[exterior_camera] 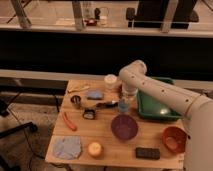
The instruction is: Place fork in plastic cup
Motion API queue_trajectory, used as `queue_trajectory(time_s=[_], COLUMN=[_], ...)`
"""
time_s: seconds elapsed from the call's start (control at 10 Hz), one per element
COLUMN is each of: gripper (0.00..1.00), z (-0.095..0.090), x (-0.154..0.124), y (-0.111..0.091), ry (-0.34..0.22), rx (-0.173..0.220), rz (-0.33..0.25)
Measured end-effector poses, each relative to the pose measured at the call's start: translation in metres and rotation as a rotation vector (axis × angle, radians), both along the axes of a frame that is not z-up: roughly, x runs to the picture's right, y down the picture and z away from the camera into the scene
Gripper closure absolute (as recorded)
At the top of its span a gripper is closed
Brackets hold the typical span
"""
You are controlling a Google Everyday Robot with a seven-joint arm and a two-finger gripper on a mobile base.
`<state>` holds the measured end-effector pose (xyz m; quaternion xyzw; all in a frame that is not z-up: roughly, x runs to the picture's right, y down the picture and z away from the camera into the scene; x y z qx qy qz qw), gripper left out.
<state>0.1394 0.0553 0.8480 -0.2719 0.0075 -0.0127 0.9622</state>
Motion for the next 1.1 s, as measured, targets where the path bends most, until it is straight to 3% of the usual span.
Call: queue_trajectory(time_s=[0.7,1.1], gripper=[1.00,1.00], z=[-0.013,-0.009], x=[0.022,0.030], y=[-0.010,-0.002], ry=[0.024,0.036], rx=[0.022,0.007], rz=[0.025,0.036])
